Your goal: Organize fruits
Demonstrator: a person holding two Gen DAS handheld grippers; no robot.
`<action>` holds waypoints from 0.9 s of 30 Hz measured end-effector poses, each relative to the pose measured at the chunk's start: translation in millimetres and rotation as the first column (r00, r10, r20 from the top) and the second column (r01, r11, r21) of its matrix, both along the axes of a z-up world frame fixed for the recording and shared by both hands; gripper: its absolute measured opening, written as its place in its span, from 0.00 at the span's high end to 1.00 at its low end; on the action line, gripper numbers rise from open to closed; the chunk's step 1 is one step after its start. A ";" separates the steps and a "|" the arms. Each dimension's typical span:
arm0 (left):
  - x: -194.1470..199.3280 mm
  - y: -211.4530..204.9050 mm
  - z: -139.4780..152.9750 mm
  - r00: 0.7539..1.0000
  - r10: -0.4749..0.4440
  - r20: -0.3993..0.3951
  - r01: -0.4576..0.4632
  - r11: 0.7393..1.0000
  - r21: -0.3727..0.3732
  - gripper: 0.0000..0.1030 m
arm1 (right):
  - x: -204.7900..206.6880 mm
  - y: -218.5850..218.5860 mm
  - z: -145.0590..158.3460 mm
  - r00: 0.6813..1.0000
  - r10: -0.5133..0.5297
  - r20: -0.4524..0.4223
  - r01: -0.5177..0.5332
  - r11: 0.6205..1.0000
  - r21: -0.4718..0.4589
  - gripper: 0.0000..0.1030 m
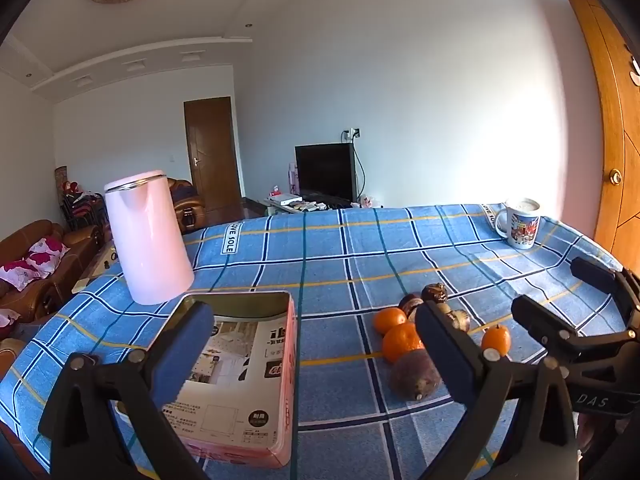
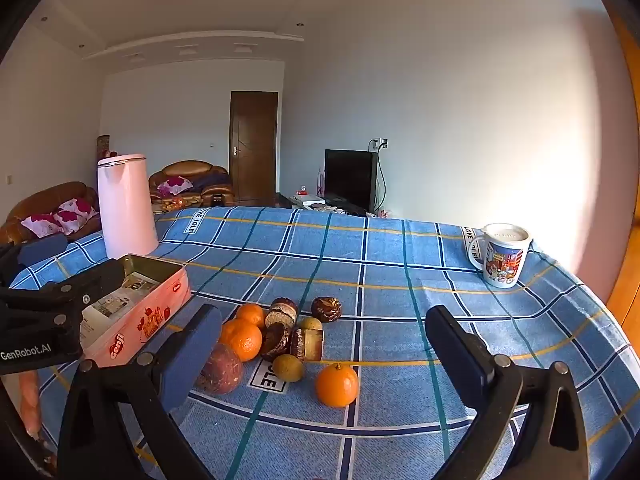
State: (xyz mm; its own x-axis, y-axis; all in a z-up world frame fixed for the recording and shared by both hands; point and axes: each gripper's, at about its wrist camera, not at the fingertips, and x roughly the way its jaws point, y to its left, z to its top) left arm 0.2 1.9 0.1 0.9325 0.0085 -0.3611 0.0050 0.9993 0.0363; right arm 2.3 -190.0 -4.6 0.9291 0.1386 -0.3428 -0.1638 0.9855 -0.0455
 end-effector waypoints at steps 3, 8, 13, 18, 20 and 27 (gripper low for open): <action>-1.9 -0.1 0.1 1.000 0.005 0.021 -0.006 1.000 0.023 0.00 | -1.8 -1.0 0.5 1.000 -0.001 0.009 0.001 1.000 0.003 0.01; -8.5 -6.6 2.0 1.000 0.008 0.021 -0.008 1.000 0.023 0.00 | -6.2 -0.9 0.7 1.000 0.001 0.020 -0.001 1.000 0.000 0.01; -8.3 -5.9 5.2 1.000 0.010 0.017 -0.010 1.000 0.015 0.00 | -7.4 2.7 3.3 1.000 -0.001 0.001 0.001 1.000 0.002 0.01; -3.0 1.3 -1.0 1.000 0.007 0.012 -0.007 1.000 0.004 0.00 | -5.7 0.2 -1.4 1.000 -0.003 -0.004 0.003 1.000 0.007 0.01; -3.4 1.2 -1.4 1.000 0.005 0.013 -0.005 1.000 0.005 0.00 | -6.8 0.3 -2.5 1.000 -0.003 -0.003 0.003 1.000 0.010 0.01; -3.6 -1.7 -1.3 1.000 0.008 0.014 -0.009 1.000 0.004 0.00 | -8.1 0.7 -3.8 1.000 0.000 -0.003 0.000 1.000 0.008 0.01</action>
State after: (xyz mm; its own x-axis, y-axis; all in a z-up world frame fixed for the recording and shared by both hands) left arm -3.4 0.2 -1.3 0.9374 0.0177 -0.3479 -0.0040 0.9992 0.0399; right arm -5.8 -189.2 -8.4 0.9280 0.1410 -0.3449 -0.1637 0.9858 -0.0373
